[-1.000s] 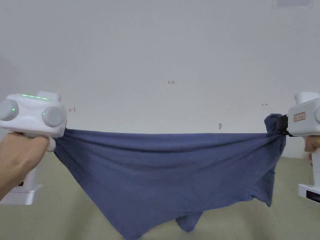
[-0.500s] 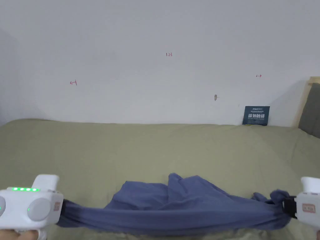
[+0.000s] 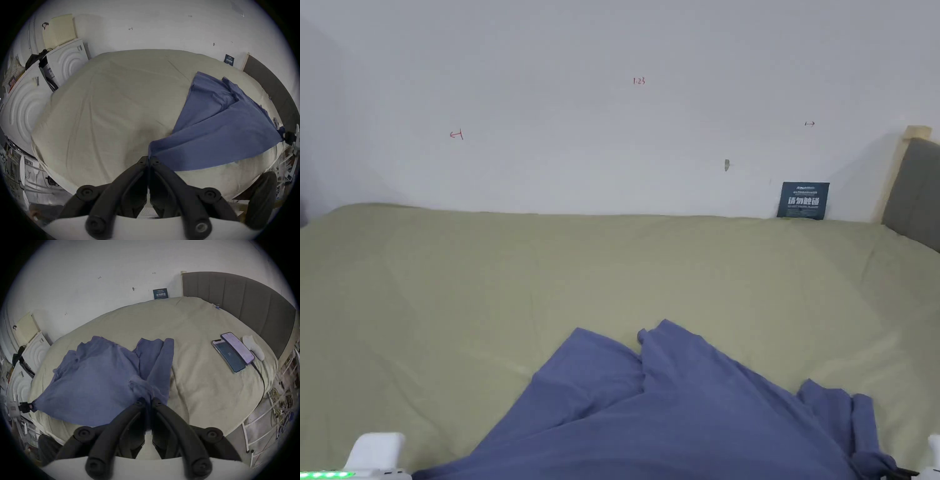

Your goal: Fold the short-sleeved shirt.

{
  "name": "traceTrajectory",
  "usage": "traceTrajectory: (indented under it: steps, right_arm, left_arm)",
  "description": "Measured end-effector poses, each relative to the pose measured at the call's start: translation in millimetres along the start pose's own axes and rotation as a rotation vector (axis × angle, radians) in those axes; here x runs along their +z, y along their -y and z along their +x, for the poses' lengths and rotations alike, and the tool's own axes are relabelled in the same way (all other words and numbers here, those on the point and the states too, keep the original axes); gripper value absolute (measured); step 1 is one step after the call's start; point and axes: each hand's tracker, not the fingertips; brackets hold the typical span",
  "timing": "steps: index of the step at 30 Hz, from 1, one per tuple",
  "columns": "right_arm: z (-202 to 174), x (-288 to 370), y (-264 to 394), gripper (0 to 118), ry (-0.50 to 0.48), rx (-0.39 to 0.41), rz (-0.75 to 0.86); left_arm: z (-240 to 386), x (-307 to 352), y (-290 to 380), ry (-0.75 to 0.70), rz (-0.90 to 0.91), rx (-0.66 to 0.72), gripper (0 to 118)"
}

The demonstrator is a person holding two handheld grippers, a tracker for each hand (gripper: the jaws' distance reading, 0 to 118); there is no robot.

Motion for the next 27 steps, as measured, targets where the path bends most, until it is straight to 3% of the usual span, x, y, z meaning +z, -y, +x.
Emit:
traceTrajectory:
  steps: [1,3,4,5,6,7,8,14,16,17,18,19,20,21,22,27]
  right_arm:
    - [0.6,-1.4,-1.1,14,-0.003,-0.011,-0.004]
    - [-0.6,-2.3,-3.6,57,0.001,-0.013,-0.010]
    - [-5.4,3.8,-1.9,63,0.021,-0.007,0.002]
    - [-3.3,11.8,-1.1,63,0.053,-0.021,0.022]
    - [-1.0,19.9,-0.8,73,0.042,-0.019,0.050]
    - [0.0,28.6,-2.4,73,0.008,-0.032,0.082]
    - [-9.2,30.7,-5.4,73,0.011,-0.033,0.092]
    - [-67.9,73.2,-10.8,73,-0.037,0.146,0.263]
    - [-91.6,85.3,-7.4,72,-0.032,0.173,0.350]
    - [-101.1,92.4,-4.3,70,-0.049,0.184,0.382]
    - [-108.5,97.9,-0.9,70,-0.057,0.193,0.405]
    - [-116.2,103.5,3.0,68,-0.080,0.205,0.424]
    - [-125.7,105.7,6.8,35,-0.089,0.225,0.440]
    - [-132.2,109.8,11.1,0,-0.083,0.245,0.459]
    - [-140.1,112.1,16.9,0,-0.053,0.268,0.485]
    - [-157.2,117.3,29.6,0,-0.104,0.281,0.478]
  left_arm:
    - [-0.1,-1.4,-1.0,0.001,-0.004,0.000,0]
    - [-14.5,-20.0,-5.0,0.012,0.003,0.023,18]
    - [-18.1,-20.4,-7.3,0.027,0.011,0.042,27]
    - [-22.3,-19.8,-9.6,0.042,0.025,0.066,27]
    - [-19.3,-15.9,-5.7,0.056,0.024,0.077,68]
    - [-20.9,-14.6,-6.7,0.060,0.026,0.091,106]
    - [-21.1,-6.5,-8.2,0.068,0.081,0.112,118]
    - [10.4,58.2,-17.1,0.111,0.261,0.097,118]
    - [21.1,77.3,-16.9,0.123,0.345,0.100,117]
    - [26.0,87.1,-16.2,0.131,0.380,0.105,111]
    - [28.6,94.4,-14.3,0.130,0.413,0.108,97]
    - [32.5,102.6,-12.2,0.131,0.453,0.104,73]
    - [36.8,107.6,-10.9,0.114,0.463,0.078,25]
    - [39.7,110.1,-9.4,0.096,0.470,0.060,0]
    - [40.4,112.5,-5.2,0.093,0.494,0.045,0]
    - [21.7,98.5,0.1,0.074,0.475,0.034,0]
